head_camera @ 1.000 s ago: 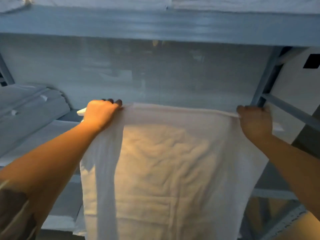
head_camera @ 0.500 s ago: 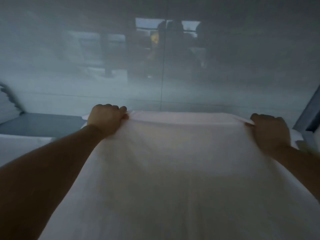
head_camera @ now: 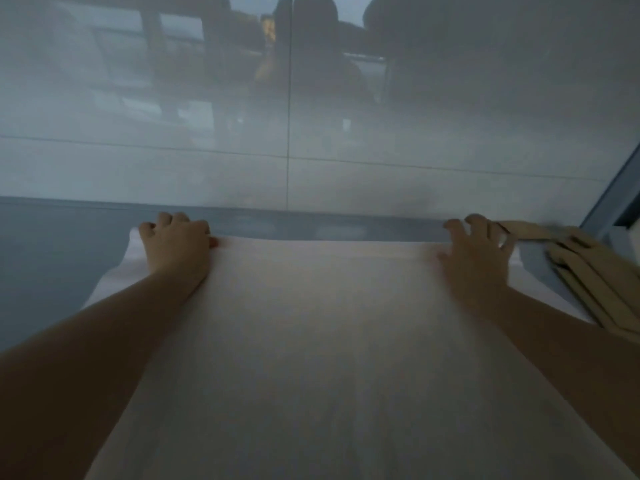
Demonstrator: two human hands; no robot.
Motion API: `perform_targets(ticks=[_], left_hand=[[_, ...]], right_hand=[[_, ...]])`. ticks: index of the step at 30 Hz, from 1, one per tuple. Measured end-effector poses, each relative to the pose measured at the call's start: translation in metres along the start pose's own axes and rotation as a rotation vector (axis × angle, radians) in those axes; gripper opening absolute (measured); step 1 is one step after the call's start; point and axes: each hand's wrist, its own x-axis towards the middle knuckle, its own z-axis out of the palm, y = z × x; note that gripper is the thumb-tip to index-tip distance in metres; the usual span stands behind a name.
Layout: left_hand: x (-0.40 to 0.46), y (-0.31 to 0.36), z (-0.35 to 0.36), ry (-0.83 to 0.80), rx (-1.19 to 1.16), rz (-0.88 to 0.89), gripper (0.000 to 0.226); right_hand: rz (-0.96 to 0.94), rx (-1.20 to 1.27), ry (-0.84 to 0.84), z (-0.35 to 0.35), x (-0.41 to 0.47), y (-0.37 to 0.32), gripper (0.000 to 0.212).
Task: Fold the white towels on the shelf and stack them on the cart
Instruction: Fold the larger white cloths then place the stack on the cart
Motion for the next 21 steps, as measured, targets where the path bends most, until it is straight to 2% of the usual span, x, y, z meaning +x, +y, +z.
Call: perform_targets(ticks=[2,5,6,8,10,13,15,21], left_hand=[[-0.003,0.002,-0.005,-0.005,-0.025,0.014,0.021],[-0.011,0.007,-0.02,0.102,-0.13,0.125,0.021],[-0.016,0.012,-0.027,0.134,-0.15,0.17,0.025],[-0.037,0.027,-0.043,0.141,-0.228,0.166,0.027],[-0.065,0.044,-0.058,0.047,-0.287,0.121,0.033],[-0.106,0.051,-0.061,-0.283,-0.174,0.139,0.071],[-0.115,0.046,-0.053,-0.443,-0.086,0.127,0.078],[-0.098,0.048,-0.035,-0.449,-0.058,0.128,0.083]], right_hand=[[-0.104,0.101,-0.082,-0.005,-0.022,-0.03,0.056],[-0.173,0.121,-0.448,-0.002,-0.057,-0.061,0.07],[-0.175,0.096,-0.515,0.001,-0.062,-0.062,0.072],[-0.171,0.086,-0.54,0.002,-0.061,-0.06,0.072],[-0.166,0.084,-0.54,0.0,-0.061,-0.06,0.073],[-0.18,0.08,-0.537,-0.001,-0.064,-0.062,0.074],[-0.178,0.085,-0.54,-0.001,-0.063,-0.063,0.075],[-0.182,0.068,-0.535,0.01,-0.046,-0.068,0.075]])
